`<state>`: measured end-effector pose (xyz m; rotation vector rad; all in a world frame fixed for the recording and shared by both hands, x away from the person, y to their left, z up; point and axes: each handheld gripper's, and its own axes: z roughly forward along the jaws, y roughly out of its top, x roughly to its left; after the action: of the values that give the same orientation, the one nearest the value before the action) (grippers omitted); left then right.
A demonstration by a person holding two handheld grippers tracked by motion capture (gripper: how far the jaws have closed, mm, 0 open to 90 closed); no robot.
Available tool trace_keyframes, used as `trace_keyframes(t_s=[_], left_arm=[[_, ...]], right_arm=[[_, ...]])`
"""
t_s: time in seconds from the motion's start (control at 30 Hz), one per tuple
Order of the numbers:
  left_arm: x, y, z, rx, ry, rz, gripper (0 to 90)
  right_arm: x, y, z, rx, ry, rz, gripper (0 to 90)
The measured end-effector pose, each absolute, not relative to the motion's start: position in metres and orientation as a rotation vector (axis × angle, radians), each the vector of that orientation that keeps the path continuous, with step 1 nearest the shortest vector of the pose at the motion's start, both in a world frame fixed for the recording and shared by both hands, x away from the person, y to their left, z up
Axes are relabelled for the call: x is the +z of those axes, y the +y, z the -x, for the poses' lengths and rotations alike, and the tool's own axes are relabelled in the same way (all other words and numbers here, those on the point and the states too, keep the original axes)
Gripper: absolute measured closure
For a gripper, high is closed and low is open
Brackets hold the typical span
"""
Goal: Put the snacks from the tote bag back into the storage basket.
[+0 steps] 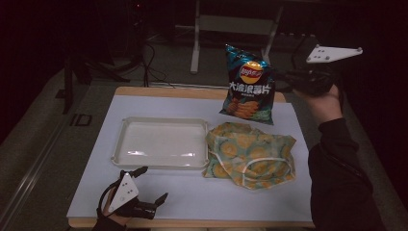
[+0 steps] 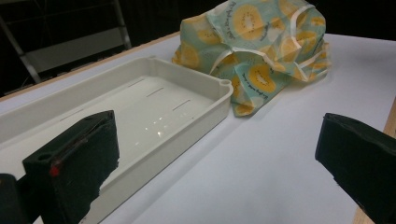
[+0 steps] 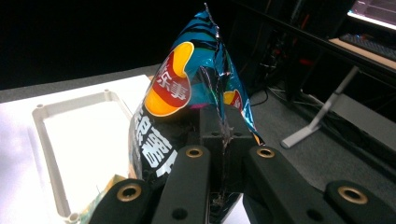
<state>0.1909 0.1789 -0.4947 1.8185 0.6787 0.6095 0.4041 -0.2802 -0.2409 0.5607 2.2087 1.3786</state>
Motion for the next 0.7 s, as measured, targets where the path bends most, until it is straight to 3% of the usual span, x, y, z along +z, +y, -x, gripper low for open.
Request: trace_keyframes(t_s=[0.7], left_arm=[[-0.494,0.180,-0.189,0.607,0.671,-1.816,0.1]], right_arm=[[-0.251,-0.196,-0.407,1.486,2.302,-0.391,89.8]])
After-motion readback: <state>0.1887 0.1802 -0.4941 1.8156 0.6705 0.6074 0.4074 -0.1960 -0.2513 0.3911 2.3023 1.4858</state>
